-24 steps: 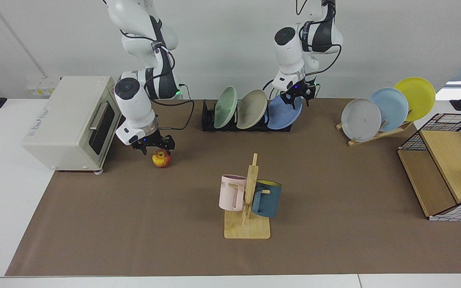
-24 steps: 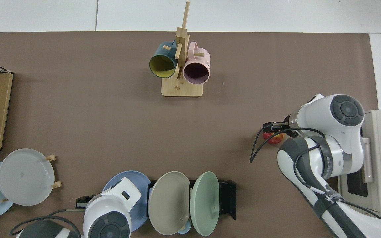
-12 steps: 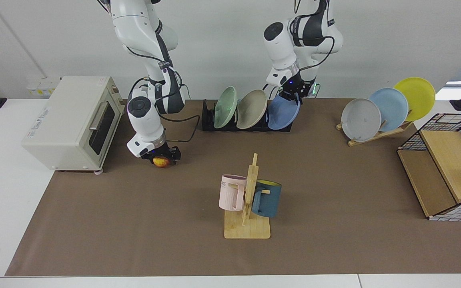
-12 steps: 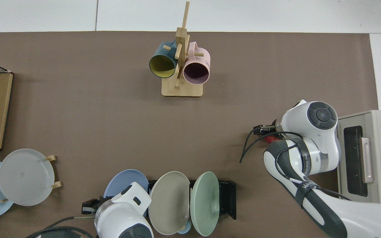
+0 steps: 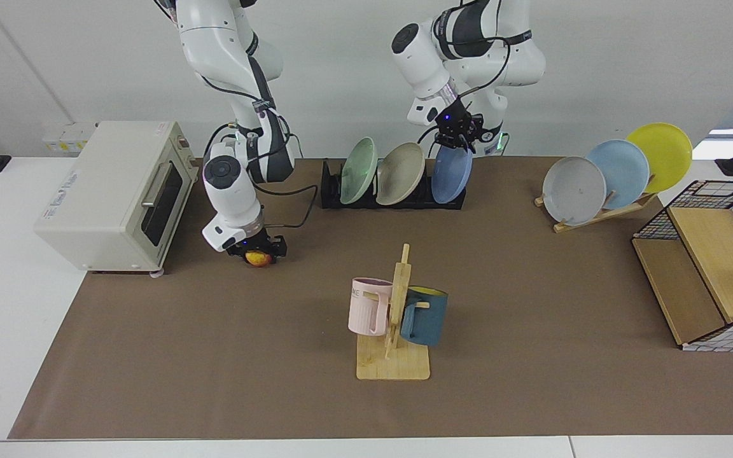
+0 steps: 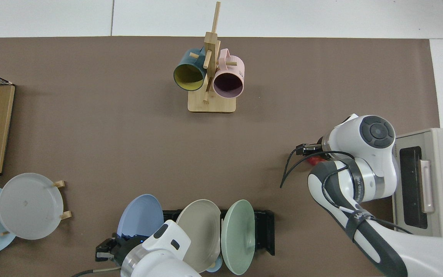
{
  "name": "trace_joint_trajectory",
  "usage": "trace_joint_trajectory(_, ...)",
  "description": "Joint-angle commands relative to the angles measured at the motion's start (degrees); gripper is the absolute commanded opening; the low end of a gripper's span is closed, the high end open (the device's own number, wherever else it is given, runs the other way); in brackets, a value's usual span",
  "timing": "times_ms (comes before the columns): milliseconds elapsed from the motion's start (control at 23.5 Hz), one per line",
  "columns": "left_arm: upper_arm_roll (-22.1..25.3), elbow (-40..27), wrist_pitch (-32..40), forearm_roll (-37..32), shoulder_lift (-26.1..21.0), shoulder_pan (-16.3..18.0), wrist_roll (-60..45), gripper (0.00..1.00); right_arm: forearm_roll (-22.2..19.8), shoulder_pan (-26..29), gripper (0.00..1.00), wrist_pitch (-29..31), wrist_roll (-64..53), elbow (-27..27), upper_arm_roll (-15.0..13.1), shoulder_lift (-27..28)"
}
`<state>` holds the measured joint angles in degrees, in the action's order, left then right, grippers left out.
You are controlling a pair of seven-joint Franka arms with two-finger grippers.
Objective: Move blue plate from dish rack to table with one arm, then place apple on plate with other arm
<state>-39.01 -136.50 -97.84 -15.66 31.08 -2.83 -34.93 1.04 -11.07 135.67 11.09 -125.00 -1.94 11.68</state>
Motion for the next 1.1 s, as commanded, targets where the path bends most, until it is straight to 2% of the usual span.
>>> trace_joint_trajectory(0,-0.2,5.1,0.3,-1.4,-1.4,6.4,2.6,0.0,-0.4,0.7,0.0,-7.5,1.0,2.9,-0.2,-4.7)
trace_joint_trajectory(85,0.2,8.1,-2.5,-1.2,-3.4,9.8,6.0,0.0,-0.5,0.9,0.0,-11.8,0.7,5.4,-0.4,-6.2)
trace_joint_trajectory(212,2.6,15.7,-5.0,-0.4,-10.5,14.5,10.0,0.0,-0.6,1.9,0.0,-18.8,0.4,9.6,-0.4,-8.0)
trace_joint_trajectory(340,6.5,23.0,-7.9,1.7,-19.7,13.7,9.6,0.0,-0.6,2.1,0.0,-23.0,0.1,12.3,-0.5,-9.7)
trace_joint_trajectory(425,8.3,23.7,-12.4,11.6,-21.9,14.3,10.4,0.0,-0.6,2.1,0.0,-25.3,-0.5,13.8,-0.5,-11.4)
trace_joint_trajectory(552,9.1,21.5,-15.6,21.5,-21.3,14.5,12.1,0.0,-0.6,2.3,0.0,-29.2,-1.7,16.4,-0.5,-13.3)
trace_joint_trajectory(680,8.8,20.2,-17.7,27.0,-23.1,13.6,11.8,0.0,-0.4,2.6,0.0,-34.0,-3.9,20.5,-0.5,-13.9)
trace_joint_trajectory(764,8.5,17.6,-22.5,31.2,-24.9,12.2,11.6,0.0,-0.2,2.7,0.0,-37.6,-4.8,24.0,-0.5,-13.7)
trace_joint_trajectory(892,8.3,15.6,-27.6,36.8,-27.7,10.3,11.0,0.0,-0.1,2.8,0.0,-37.7,-6.2,24.2,-0.6,-13.8)
trace_joint_trajectory(977,8.1,13.7,-33.2,37.2,-30.9,6.9,8.1,0.0,-0.1,3.4,0.0,-37.5,-6.3,24.0,-0.5,-13.9)
trace_joint_trajectory(1062,8.2,12.3,-38.5,36.7,-32.8,5.4,5.8,0.0,-0.1,3.4,0.0,-37.5,-6.3,23.9,-0.5,-13.9)
